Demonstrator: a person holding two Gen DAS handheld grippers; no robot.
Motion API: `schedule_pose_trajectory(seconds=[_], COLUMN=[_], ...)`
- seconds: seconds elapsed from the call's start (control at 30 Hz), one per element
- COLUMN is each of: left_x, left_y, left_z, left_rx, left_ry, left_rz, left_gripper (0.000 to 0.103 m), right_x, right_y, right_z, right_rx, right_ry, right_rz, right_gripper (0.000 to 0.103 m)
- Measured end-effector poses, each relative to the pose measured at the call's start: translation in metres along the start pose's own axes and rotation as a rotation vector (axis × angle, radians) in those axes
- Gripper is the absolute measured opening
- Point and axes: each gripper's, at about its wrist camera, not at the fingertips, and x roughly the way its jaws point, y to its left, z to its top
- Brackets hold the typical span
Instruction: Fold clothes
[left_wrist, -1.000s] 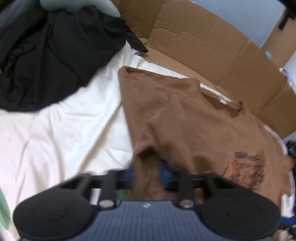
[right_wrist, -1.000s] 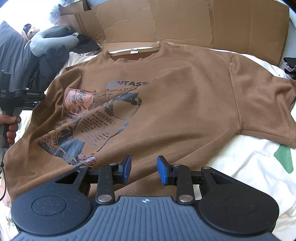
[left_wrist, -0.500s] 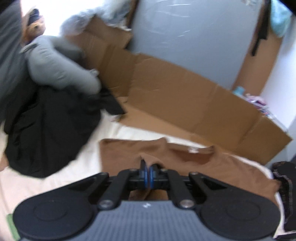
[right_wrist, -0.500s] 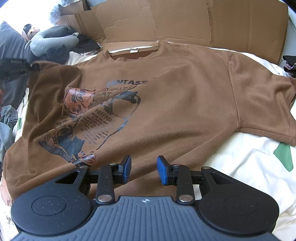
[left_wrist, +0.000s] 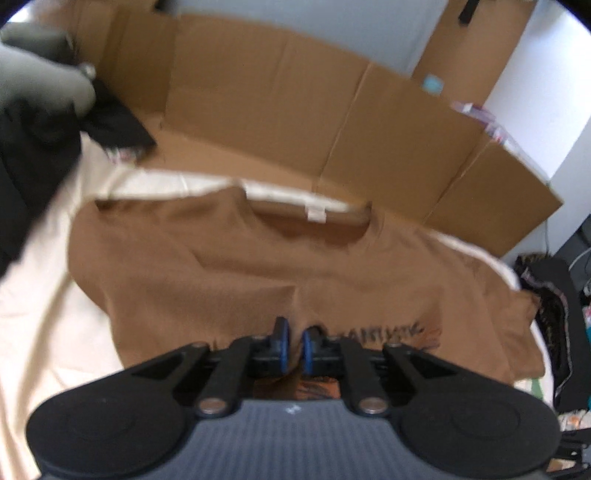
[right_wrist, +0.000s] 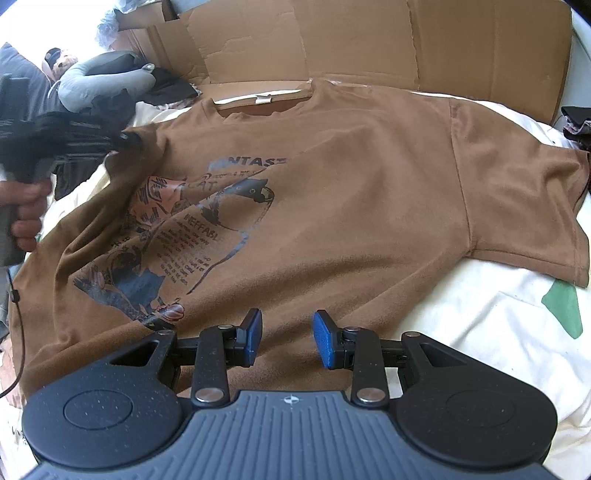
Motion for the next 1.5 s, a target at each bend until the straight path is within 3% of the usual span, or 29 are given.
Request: schedule_pose_trajectory(seconds=[0.1, 0.17, 0.23, 0.33, 0.47, 0.63, 0.8, 0.93, 1.2, 1.23, 1.27, 1.3, 1.5], left_x=[-0.011, -0.028, -0.046, -0.065, -0.083, -0.081, -0.061, -0.047, -0.012, -0.009, -0.009, -0.010, -0.031], left_y=[0.003, 0.006, 0.012, 0.020, 0.026, 0.051, 0.081, 0.097, 0.108, 0.107, 0.106, 0.105, 0.098], left_z=[-0.001, 0.000, 0.001, 0.005, 0.006, 0.001, -0.006, -0.011, -0.011, -0.010, -0.010, -0.010, 0.003], left_rx=[-0.024, -0.032, -0.057, -0.070, -0.034, -0.069, -0.151, -0.237, -0.311, -0.309, -0.303, -0.295, -0.223], left_ry=[0.001, -0.024, -0.040, -0.051, -0.055, -0.054, -0.024, -0.022, -0.004, -0.003, -0.003, -0.002, -0.005], left_rz=[0.000, 0.007, 0.005, 0.008, 0.043, 0.118, 0.198, 0.166, 0.120, 0.110, 0.100, 0.089, 0.051], left_gripper=[0.018, 0.031, 0.036, 0.057, 0.058, 0.059, 0.052, 0.052, 0.049, 0.038, 0.015, 0.003, 0.002], right_x=[0.000, -0.001, -0.001, 0.000, -0.001, -0.002, -0.002, -0.001, 0.001, 0.001, 0.001, 0.001, 0.000], right_y=[-0.002, -0.002, -0.003, -0.004, -0.003, -0.004, -0.005, -0.004, -0.002, -0.001, -0.002, -0.002, -0.006], right_z=[-0.001, 0.000, 0.000, 0.001, 0.000, -0.001, -0.002, -0.001, -0.004, -0.004, -0.004, -0.004, -0.006], right_rx=[0.004, 0.005, 0.006, 0.008, 0.004, 0.005, 0.001, -0.003, -0.014, -0.016, -0.016, -0.016, -0.012], right_ry=[0.000, -0.002, -0.003, -0.003, -0.005, -0.005, 0.002, 0.006, 0.013, 0.014, 0.015, 0.015, 0.015], right_rz=[-0.001, -0.001, -0.001, 0.001, 0.003, 0.003, 0.000, -0.001, -0.001, -0.001, 0.000, 0.000, -0.003], right_gripper=[0.038, 0.038, 0.038, 0.038, 0.038, 0.038, 0.038, 0.038, 0.039, 0.039, 0.039, 0.039, 0.039])
